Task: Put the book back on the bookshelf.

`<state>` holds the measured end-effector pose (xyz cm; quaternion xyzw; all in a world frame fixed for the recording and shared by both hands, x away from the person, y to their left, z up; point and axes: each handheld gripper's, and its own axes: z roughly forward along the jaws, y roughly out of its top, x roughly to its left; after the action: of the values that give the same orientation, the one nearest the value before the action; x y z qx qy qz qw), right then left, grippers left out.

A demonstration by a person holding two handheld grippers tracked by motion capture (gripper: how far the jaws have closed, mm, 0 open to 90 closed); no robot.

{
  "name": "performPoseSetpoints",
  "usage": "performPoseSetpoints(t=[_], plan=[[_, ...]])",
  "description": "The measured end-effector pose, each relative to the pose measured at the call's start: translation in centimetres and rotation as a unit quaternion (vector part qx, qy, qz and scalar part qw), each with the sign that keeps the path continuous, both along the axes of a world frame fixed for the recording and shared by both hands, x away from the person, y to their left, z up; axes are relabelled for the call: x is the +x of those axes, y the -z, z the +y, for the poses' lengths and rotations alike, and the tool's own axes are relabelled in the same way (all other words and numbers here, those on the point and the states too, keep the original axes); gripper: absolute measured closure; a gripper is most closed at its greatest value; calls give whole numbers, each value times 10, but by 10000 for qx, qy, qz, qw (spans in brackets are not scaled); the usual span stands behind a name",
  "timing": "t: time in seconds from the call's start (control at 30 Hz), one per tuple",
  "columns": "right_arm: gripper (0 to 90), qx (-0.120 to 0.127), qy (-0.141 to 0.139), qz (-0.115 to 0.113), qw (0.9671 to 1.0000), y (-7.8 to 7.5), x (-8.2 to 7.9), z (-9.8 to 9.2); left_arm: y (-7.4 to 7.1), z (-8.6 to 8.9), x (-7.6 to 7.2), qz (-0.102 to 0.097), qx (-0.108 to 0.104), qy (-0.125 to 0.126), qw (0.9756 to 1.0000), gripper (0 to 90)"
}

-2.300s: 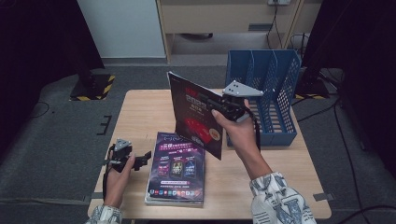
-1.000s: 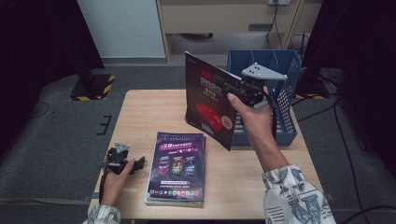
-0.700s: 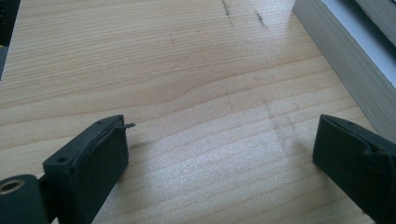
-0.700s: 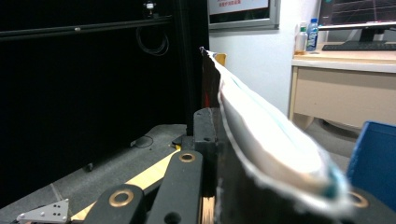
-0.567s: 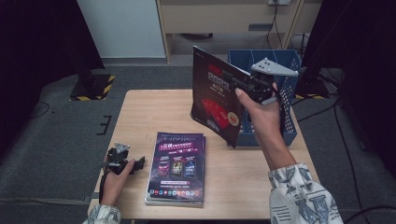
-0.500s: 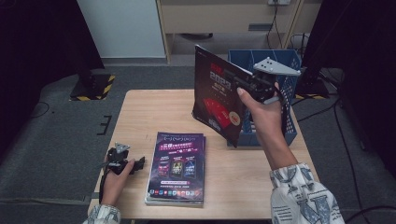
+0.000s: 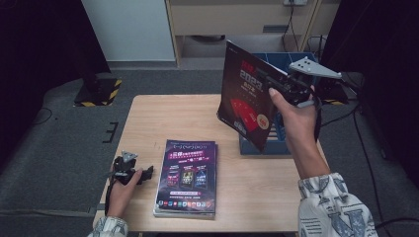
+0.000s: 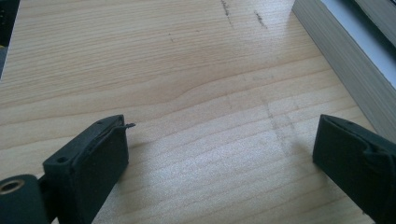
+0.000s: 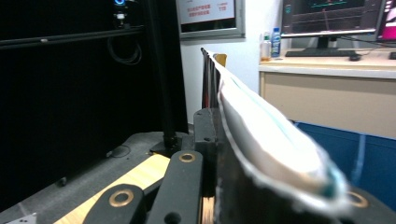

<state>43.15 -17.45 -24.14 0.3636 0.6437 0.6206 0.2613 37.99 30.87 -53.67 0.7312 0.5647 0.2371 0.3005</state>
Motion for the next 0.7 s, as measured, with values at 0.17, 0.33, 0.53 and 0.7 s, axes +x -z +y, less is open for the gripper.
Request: performPoseSetpoints(t=[0.17,0.33,0.53,0.7], plan=[[870,-55,158,26,9999,0,0,-13,0,0,0,0,-2,1,10000,27],[870,-42,283,41,9996,2,-1,-24,0,0,0,0,-3,2,10000,27],[870,-109,475,79,9988,5,1,-37,0,0,0,-1,-3,1,10000,27],[870,-156,625,121,9978,7,2,-44,0,0,0,-2,-4,-5,10000,27]])
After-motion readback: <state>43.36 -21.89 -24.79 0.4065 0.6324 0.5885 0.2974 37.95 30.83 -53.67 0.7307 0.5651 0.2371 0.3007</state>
